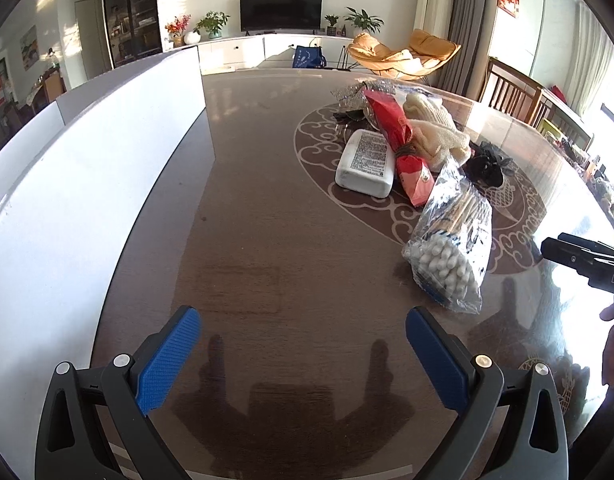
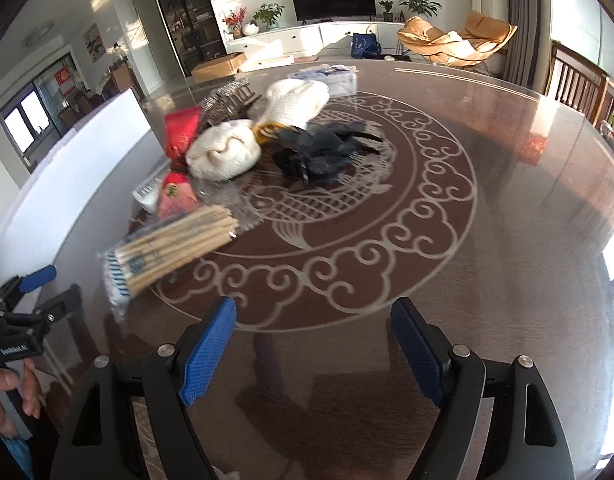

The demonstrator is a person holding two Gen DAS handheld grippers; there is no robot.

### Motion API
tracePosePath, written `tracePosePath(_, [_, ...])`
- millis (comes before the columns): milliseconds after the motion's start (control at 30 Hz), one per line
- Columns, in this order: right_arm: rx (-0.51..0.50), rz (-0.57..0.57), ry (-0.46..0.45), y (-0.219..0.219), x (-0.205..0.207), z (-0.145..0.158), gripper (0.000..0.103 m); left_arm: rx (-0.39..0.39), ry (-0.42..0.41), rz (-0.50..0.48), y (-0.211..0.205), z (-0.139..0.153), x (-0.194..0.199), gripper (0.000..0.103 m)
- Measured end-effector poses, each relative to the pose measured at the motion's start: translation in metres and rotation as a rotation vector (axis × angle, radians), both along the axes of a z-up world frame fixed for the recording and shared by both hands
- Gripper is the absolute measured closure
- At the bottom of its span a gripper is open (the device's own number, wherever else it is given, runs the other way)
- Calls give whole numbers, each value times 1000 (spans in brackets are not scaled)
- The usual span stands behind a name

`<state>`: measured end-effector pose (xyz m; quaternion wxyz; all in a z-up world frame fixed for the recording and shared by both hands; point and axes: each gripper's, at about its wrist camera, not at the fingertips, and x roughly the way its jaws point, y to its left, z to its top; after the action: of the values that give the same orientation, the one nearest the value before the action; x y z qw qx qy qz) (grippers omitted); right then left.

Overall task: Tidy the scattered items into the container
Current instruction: 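Move the left gripper toward the white lotion bottle while the right gripper approaches the cotton swab bag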

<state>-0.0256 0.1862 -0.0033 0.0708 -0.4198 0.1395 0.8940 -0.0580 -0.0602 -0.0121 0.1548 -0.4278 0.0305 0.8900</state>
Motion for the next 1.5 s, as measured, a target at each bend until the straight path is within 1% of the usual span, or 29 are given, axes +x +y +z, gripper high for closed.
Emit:
tracePosePath(67, [-12, 67, 41, -24, -26, 13, 22, 57, 4, 12, -8, 3, 0, 0])
tracePosePath(133, [12, 144, 63, -51, -53, 19, 22, 99, 1, 21, -14, 4, 1, 0])
tracePosePath(200, [72, 210, 73, -77, -78, 18, 22, 116, 8, 23, -16, 6, 2, 0])
tracePosePath(267, [109, 260, 67, -98, -97, 13, 22, 114, 27, 22, -16, 8, 6, 0])
tracePosePath(400, [141, 315, 13, -119, -117, -1, 23, 109, 39, 24, -15, 10, 6, 0])
tracePosePath(467, [143, 328, -31, -120, -123, -10, 23, 122, 26, 23, -16, 9, 4, 0])
tracePosePath(567, [128, 332, -93, -112, -125, -23, 23, 104, 16, 11, -13, 7, 3, 0])
tracePosePath(600, [134, 337, -116, -109, -124, -27, 22, 100, 21, 8, -12, 7, 4, 0])
tracePosePath(700, [169, 352, -134, -99, -108, -29, 23, 86, 21, 17, -15, 7, 4, 0])
tracePosePath(800, [192, 357, -157, -82, -84, -29, 23, 105, -3, 34, -19, 4, 0, 0])
tracePosePath(833, [203, 355, -151, -75, -73, -26, 23, 115, -9, 38, -20, 3, -1, 0])
tracePosePath(933, [209, 357, -59, -61, -35, -8, 23, 122, -15, 41, -21, 2, -1, 0])
tracePosePath(1000, [186, 331, -44, -53, -15, -1, 23, 109, -15, 34, -18, 1, 0, 0])
tracePosePath(1133, [131, 263, -88, -45, 22, -2, 23, 69, -17, 20, -11, -4, 0, 0])
tracePosePath(1200, [51, 245, -93, -48, 45, -2, 23, 58, -17, 16, -9, -5, 1, 0])
tracePosePath(1267, [-70, 265, -78, -56, 62, -4, 23, 53, -19, 13, -8, -5, 1, 0])
tracePosePath(1300, [-110, 282, -79, -65, 66, -5, 23, 52, -18, 12, -7, -5, 1, 0])
tracePosePath(1333, [-129, 301, -87, -73, 66, -8, 23, 51, -16, 12, -6, -5, 1, 0])
tracePosePath(1433, [-115, 338, -101, -94, 55, -13, 23, 47, -13, 13, -6, -6, 3, 0])
tracePosePath(1500, [-114, 337, -100, -98, 46, -15, 23, 44, -13, 17, -8, -6, 5, 0])
